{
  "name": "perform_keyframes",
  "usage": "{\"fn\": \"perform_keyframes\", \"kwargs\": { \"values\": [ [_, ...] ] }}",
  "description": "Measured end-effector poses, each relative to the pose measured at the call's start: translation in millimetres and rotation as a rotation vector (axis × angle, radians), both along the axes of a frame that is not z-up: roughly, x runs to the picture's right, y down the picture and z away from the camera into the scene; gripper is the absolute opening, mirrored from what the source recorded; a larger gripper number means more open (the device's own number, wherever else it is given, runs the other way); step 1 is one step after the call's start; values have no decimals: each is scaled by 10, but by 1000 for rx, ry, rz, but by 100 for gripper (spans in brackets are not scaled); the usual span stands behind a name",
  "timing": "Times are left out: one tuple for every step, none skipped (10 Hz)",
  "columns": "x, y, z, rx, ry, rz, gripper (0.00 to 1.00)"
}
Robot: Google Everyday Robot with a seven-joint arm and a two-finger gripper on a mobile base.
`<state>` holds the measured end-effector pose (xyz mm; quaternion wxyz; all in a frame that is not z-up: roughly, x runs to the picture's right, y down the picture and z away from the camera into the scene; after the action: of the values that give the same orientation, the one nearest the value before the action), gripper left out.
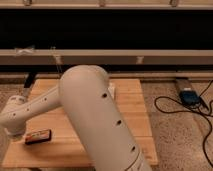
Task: Push the eraser across the table
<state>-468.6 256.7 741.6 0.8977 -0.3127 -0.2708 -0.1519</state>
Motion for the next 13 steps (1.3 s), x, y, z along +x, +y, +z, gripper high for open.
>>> {"fn": "perform_keyframes", "kwargs": {
  "values": [
    [-36, 24, 12, -3, -1, -14, 0],
    [-53, 45, 35, -6, 4, -26, 0],
    [-63, 73, 65, -9, 11, -37, 0],
    [-51, 92, 106, -13, 23, -43, 0],
    [-23, 104, 164, -16, 37, -47, 0],
    [2, 105, 203, -19, 49, -49, 0],
    [20, 118, 237, -21, 59, -53, 0],
    [31, 128, 253, -23, 67, -54, 0],
    [63, 136, 265, -25, 76, -52, 0],
    [110, 125, 273, -25, 86, -46, 0],
    [167, 117, 281, -27, 95, -36, 0],
    [249, 99, 294, -26, 106, -22, 0],
    [312, 93, 295, -28, 115, -12, 0]
  ]
}}
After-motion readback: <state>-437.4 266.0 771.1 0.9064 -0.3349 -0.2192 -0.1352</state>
